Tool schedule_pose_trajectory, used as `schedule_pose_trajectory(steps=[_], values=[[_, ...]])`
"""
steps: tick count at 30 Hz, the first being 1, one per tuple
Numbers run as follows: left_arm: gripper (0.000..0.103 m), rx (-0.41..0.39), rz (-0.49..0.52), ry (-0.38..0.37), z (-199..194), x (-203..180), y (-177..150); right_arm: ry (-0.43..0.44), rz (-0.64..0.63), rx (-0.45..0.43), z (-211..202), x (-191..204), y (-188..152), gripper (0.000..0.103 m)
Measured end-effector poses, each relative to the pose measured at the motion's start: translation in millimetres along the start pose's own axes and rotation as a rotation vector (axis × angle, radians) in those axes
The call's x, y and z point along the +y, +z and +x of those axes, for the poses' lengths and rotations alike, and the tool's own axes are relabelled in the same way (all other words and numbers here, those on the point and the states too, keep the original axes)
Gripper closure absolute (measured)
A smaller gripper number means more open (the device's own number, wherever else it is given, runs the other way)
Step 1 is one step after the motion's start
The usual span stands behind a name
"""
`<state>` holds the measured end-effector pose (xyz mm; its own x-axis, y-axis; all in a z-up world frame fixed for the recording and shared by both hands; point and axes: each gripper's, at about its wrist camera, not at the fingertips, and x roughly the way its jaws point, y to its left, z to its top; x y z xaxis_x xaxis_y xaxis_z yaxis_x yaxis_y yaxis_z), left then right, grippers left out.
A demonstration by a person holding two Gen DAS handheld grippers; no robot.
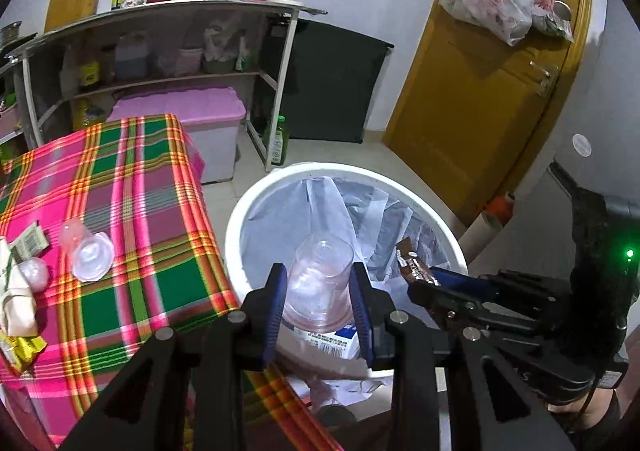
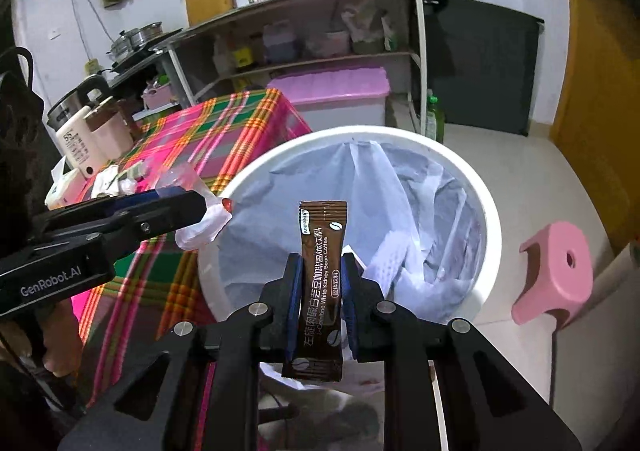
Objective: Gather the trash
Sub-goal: 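Open both tools to drop the cup and wrapper into the bin, then move both tools back toward the trash on the table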
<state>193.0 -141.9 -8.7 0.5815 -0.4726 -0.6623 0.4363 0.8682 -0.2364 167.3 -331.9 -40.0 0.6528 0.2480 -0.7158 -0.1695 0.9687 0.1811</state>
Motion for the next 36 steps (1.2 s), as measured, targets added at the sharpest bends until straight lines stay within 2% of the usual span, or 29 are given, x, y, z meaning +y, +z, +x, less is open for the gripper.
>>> schedule_pose_trajectory(steps=[3, 5, 7, 9, 18, 36], values=[[0.068, 0.005, -0.001, -0.003, 4, 0, 2, -0.011, 0.014, 0.016, 5, -6, 0, 0.082], [0.060, 0.001, -0.007, -0.006, 4, 1, 3, -0.019, 0.018, 0.019, 6, -9, -1, 0.082], [0.057, 0.000, -0.013, -0.016, 3, 1, 3, -0.025, 0.018, 0.018, 6, -10, -1, 0.075], [0.057, -0.003, -0.013, -0.016, 2, 1, 3, -0.024, 0.025, 0.012, 6, -10, -1, 0.059], [0.057, -0.024, -0.046, -0.016, -18, 7, -4, -0.038, 0.014, -0.013, -12, 0, -2, 0.059], [0.057, -0.099, -0.095, 0.088, -84, 32, -35, 0.024, -0.097, -0.078, -53, 65, -6, 0.059]])
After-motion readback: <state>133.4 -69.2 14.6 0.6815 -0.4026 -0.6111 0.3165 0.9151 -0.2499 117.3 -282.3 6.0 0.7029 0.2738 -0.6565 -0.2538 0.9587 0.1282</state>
